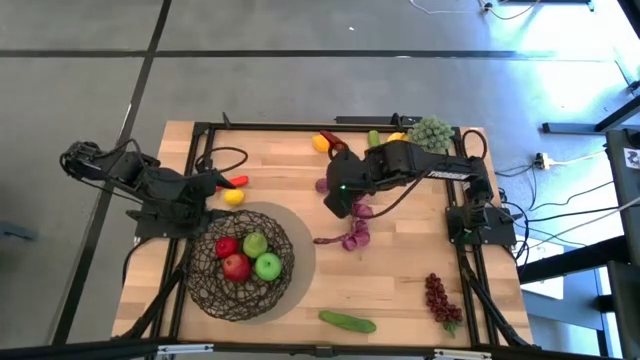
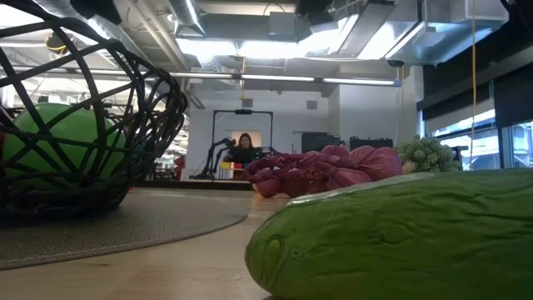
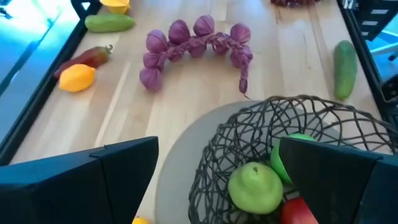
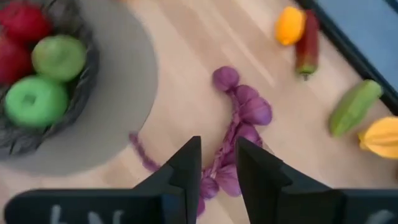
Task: Build produce basket
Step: Put the top yellow lemon into the black wire basket
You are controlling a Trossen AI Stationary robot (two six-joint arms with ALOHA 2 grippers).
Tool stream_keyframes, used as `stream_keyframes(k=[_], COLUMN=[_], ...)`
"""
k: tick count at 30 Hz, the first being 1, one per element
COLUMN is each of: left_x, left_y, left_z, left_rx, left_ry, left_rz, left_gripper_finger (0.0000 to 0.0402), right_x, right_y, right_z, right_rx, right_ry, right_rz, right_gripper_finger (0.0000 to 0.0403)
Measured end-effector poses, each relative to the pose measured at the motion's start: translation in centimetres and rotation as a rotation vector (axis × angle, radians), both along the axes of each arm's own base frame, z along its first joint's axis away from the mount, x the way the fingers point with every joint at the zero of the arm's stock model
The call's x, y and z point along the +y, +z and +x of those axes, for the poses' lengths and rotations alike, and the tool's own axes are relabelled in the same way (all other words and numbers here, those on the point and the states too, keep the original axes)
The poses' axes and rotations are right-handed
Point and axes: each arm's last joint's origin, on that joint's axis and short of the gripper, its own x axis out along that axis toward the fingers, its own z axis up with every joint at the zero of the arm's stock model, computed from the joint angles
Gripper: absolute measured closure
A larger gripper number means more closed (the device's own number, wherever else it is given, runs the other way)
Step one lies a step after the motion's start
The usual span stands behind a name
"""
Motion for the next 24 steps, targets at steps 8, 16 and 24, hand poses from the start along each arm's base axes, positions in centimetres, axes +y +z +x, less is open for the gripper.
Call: stream_keyframes(k=[8, 16, 24], left_x=[0.3, 1.4, 2.2], left_y=[-0.1, -0.2, -0.2], left_z=[1.3, 1.9, 1.9], left_rx=[0.001, 0.017, 0.02], left_ry=[0.067, 0.166, 0.226], left_rz=[0.003, 0.006, -0.001], left_gripper_finger=[0.0078, 0.0078, 0.0078], right_x=[0.6, 1.0, 6.5], right_y=[0.4, 2.3, 1.9], right_z=[-0.5, -2.3, -3.0], right_rx=[0.038, -0.008, 0.02], right_ry=[0.203, 0.323, 0.531], right_rz=[0.001, 0.116, 0.29], right_gripper_finger=[0.0309, 0.0309, 0.0309])
